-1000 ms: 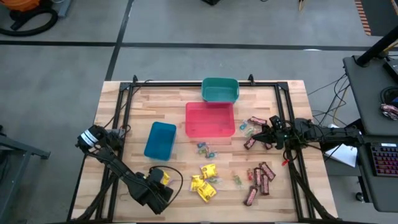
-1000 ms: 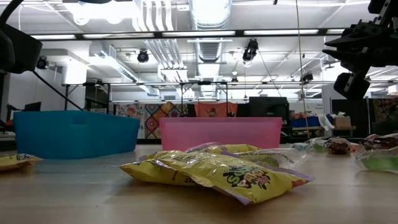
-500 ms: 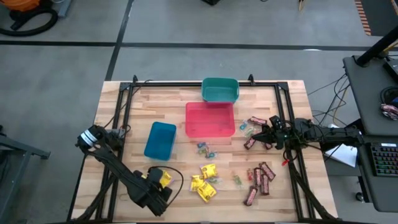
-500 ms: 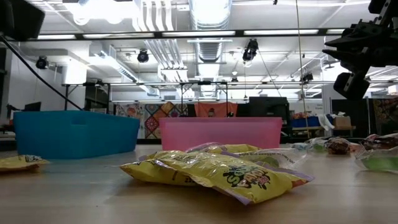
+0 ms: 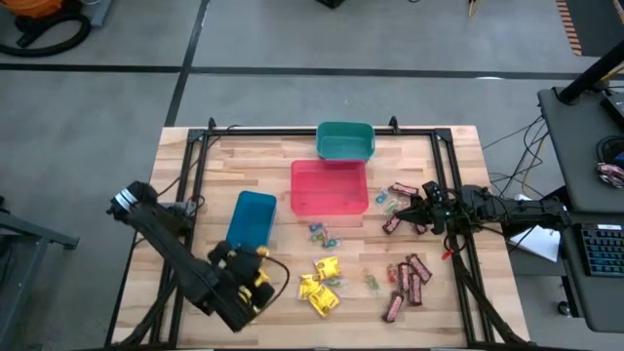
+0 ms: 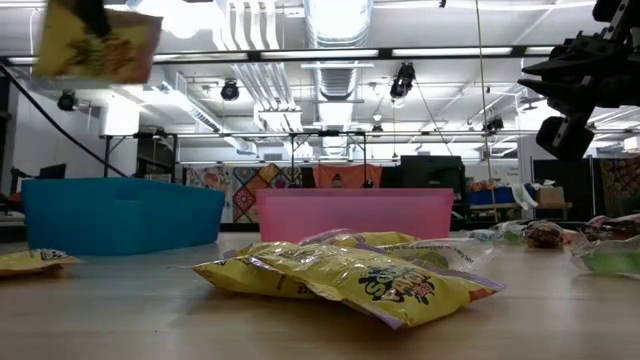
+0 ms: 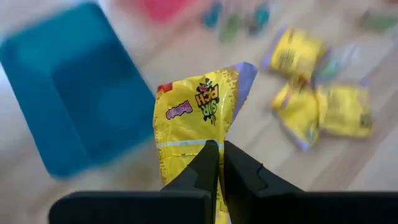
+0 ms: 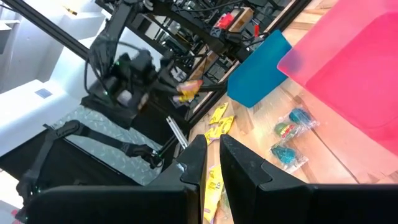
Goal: Sort candy
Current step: Put the yellow candy into the blue bin
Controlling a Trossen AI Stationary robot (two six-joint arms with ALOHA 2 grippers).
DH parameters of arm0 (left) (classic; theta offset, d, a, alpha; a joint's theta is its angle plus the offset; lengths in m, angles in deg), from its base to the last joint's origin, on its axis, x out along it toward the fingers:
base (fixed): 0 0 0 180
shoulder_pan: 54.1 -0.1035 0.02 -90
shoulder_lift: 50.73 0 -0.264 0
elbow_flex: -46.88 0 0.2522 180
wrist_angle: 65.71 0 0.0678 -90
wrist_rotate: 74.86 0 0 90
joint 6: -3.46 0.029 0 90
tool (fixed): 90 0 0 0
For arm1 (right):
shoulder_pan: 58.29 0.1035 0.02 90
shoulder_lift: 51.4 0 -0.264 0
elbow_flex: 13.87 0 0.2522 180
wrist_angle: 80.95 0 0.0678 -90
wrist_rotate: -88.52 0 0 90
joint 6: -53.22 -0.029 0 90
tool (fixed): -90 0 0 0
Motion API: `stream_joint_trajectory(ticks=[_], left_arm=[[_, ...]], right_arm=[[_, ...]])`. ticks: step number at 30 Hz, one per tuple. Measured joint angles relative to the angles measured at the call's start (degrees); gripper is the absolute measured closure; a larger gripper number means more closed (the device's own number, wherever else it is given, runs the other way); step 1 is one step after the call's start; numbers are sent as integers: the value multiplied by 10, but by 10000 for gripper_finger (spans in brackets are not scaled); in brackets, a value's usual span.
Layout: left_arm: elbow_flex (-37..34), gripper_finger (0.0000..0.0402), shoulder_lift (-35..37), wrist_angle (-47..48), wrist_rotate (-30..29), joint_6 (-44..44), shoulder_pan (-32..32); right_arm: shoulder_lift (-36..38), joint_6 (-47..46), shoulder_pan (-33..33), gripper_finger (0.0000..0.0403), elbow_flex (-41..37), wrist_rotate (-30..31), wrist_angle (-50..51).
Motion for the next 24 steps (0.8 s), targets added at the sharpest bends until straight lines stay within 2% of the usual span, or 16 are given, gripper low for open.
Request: stream_joint_trajectory(ticks=[6, 11, 18, 24], left_arm=[[-76, 401, 86, -12, -29, 80, -58], [-196, 402, 180, -100, -28, 136, -122], [-366, 402, 295, -251, 18, 194, -214], [-469, 402, 355, -353, 60, 210, -262]], right_arm=[[0, 0, 0, 364, -1, 3, -4], [0, 2, 0, 364, -1, 6, -7], [0, 7, 0, 364, -1, 51, -7], [0, 13, 0, 364, -1, 88, -9]])
